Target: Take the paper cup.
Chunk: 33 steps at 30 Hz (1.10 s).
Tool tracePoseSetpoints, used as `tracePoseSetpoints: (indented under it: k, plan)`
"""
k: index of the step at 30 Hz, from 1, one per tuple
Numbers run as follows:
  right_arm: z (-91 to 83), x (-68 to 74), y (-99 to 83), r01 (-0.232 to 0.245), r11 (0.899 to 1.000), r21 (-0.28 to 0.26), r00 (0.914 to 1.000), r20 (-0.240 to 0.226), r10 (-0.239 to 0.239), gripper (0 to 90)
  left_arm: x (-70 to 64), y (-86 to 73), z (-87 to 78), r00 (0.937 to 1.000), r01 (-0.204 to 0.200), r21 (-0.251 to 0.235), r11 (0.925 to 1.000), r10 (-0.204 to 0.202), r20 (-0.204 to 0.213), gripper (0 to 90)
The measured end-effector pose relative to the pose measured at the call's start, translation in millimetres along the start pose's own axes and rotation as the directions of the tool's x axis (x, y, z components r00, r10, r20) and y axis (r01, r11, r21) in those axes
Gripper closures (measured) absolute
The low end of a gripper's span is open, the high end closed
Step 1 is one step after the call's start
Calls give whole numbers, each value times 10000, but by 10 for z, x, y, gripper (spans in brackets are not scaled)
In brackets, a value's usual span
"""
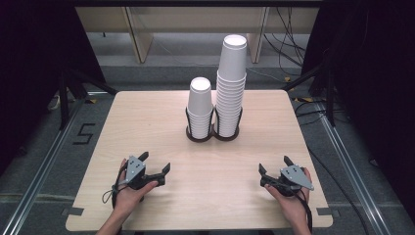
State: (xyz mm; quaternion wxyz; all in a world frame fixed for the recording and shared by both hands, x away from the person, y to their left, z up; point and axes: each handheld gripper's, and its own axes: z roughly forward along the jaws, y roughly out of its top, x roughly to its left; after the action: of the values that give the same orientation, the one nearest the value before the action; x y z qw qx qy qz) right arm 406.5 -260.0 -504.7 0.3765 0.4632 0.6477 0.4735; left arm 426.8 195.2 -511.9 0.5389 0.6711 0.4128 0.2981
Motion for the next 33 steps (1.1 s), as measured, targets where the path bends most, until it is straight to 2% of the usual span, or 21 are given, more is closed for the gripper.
tracePoseSetpoints:
  k: [3, 5, 8, 9, 10, 13, 15, 17, 18, 20, 21, 22, 23, 25, 26, 27, 29, 32, 33]
  plan:
    - [9, -10, 2, -46, 10000, 12, 10000, -66, 46, 87, 14, 17, 23, 9997, -126, 149, 9998, 122, 231, 77]
    - [18, -17, 6, -41, 9999, 103, 10000, -73, 42, 87, 35, 74, 74, 9977, 210, -14, 9998, -208, 643, 78]
    - [36, -15, 17, 24, 9999, 122, 10000, -65, -24, 94, 18, 223, 109, 9974, -47, -98, 9999, 54, 720, 85]
    - [36, -15, 17, 24, 9999, 122, 10000, -65, -24, 94, 4, 280, 121, 9958, -180, -160, 9997, 194, 897, 85]
    - [23, 16, 59, -246, 9996, 169, 9997, 32, 246, 94, -10, 338, 136, 9932, -297, -220, 9993, 319, 1118, 105]
    - [22, 29, 127, -63, 10000, -25, 10000, -4, 63, 94, -54, 506, 201, 9872, -601, -301, 9977, 639, 1460, 104]
    - [11, 52, 250, -141, 9997, -195, 9998, -117, 139, 94, -82, 627, 249, 9849, -760, -422, 9962, 816, 1524, 102]
    - [14, 65, 296, -203, 9993, -301, 9998, -97, 200, 95, -107, 765, 300, 9825, -930, -666, 9934, 1024, 1559, 101]
    - [20, 73, 401, -127, 9992, -369, 9999, -113, 123, 95, -115, 839, 327, 9809, -990, -780, 9920, 1104, 1599, 101]
    - [37, 57, 460, 44, 9987, -500, 9998, -181, -53, 95, -129, 986, 383, 9770, -1139, -943, 9890, 1288, 1702, 101]
    - [44, 59, 521, 75, 9983, -584, 9999, -120, -83, 95, -121, 1065, 419, 9701, -1452, -1078, 9835, 1629, 1799, 102]
    - [49, 62, 582, -13, 9983, -576, 9999, -112, 6, 96, -125, 1132, 447, 9655, -1628, -1034, 9812, 1800, 1884, 109]
    - [78, 49, 716, -31, 9976, -686, 9999, -129, 22, 97, -131, 1196, 478, 9617, -1765, -1002, 9792, 1932, 1945, 117]
    - [88, 41, 765, 22, 9972, -747, 10000, -93, -29, 96, -139, 1321, 540, 9564, -1855, -1011, 9774, 2032, 2098, 117]
    - [143, 40, 902, 0, 9957, -928, 9998, -206, -19, 97, -144, 1425, 592, 9558, -1804, -1087, 9776, 2004, 2151, 120]
    - [143, 40, 902, 0, 9957, -928, 9998, -206, -19, 97, -144, 1425, 592, 9558, -1804, -1087, 9776, 2004, 2151, 121]
    - [175, 53, 1014, -41, 9954, -956, 9997, -230, 19, 97, -147, 1553, 650, 9540, -1807, -1160, 9767, 2027, 2209, 122]
    - [230, 74, 1168, 93, 9950, -991, 9993, -349, -128, 97, -163, 1707, 712, 9487, -1936, -1222, 9735, 2175, 2297, 125]
    - [239, 90, 1203, -8, 9956, -932, 9993, -363, -26, 97, -173, 1777, 743, 9465, -1991, -1223, 9723, 2232, 2331, 126]
